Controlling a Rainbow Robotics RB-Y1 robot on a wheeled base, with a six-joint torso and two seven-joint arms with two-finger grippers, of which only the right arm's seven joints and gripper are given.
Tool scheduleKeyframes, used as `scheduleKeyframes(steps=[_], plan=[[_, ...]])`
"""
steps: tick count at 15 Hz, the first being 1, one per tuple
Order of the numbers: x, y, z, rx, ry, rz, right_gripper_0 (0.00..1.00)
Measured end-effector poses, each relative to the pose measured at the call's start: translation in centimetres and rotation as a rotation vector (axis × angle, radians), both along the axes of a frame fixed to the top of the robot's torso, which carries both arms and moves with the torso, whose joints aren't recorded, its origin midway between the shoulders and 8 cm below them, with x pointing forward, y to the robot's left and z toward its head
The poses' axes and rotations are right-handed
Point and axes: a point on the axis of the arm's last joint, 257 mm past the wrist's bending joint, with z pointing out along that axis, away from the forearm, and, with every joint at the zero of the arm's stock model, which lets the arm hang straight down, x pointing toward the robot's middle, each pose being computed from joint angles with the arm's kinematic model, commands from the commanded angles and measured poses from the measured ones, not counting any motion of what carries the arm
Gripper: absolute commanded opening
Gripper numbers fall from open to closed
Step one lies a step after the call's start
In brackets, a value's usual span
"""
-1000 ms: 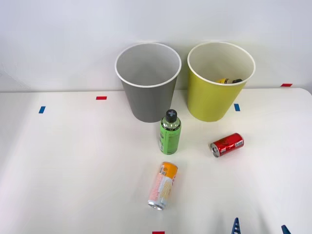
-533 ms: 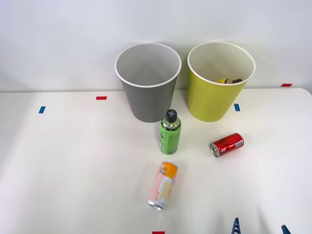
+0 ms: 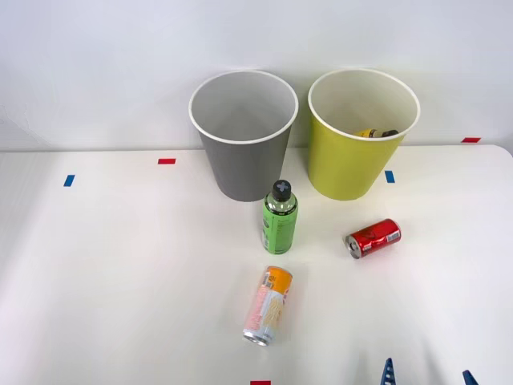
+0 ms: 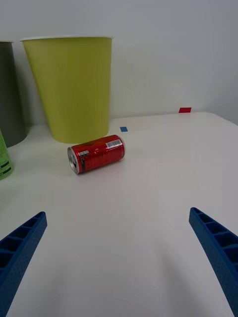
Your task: Put cans in the gray bin, plastic bottles in the light green bin
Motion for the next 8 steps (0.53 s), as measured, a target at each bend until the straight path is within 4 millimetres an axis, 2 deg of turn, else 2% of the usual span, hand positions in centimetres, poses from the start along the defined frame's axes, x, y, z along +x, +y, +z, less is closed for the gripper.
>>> scheduleKeyframes(steps=[8], plan=[[0.00,0.00,0.00,0.000,0.000,0.000,1.00]])
